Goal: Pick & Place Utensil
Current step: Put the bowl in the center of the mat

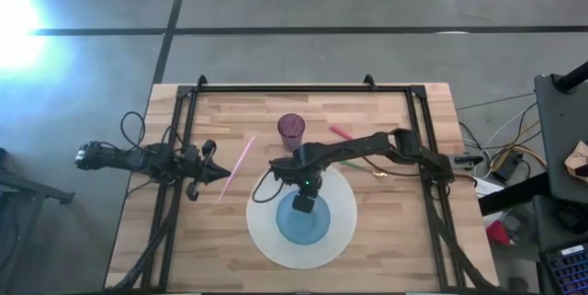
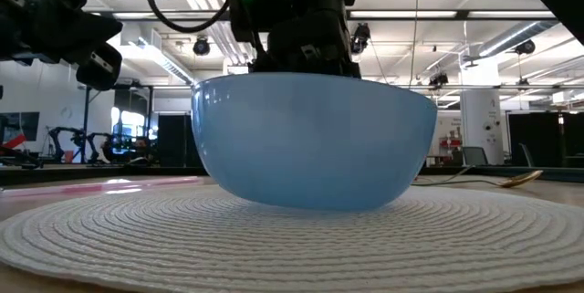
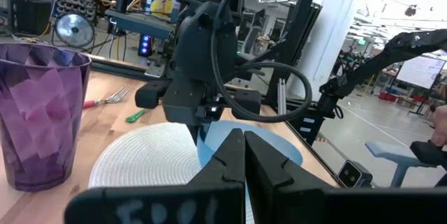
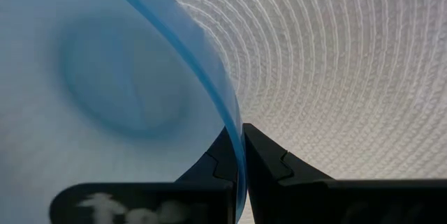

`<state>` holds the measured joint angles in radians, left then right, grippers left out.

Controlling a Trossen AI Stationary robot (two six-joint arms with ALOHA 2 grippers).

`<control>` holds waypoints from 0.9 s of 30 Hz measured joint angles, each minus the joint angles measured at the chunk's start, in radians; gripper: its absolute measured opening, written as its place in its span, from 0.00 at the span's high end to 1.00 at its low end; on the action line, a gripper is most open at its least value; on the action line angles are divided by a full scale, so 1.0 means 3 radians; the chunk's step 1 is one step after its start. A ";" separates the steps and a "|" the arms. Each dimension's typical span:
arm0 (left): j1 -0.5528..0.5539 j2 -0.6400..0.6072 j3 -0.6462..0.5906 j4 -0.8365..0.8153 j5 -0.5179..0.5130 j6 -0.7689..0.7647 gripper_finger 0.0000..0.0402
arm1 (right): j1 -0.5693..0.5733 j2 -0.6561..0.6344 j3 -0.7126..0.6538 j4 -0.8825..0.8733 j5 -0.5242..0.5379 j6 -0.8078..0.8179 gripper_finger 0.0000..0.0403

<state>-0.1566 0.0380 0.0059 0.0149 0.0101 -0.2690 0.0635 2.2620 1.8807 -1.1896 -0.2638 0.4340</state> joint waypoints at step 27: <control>0.0000 0.0001 0.0000 0.0036 -0.0001 0.0040 1.00 | -0.0103 -0.0006 0.0077 0.0011 -0.0099 0.0189 0.98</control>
<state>-0.1566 0.0383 0.0059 0.0257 0.0097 -0.2569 0.0326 2.2601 1.9038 -1.1863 -0.2935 0.4908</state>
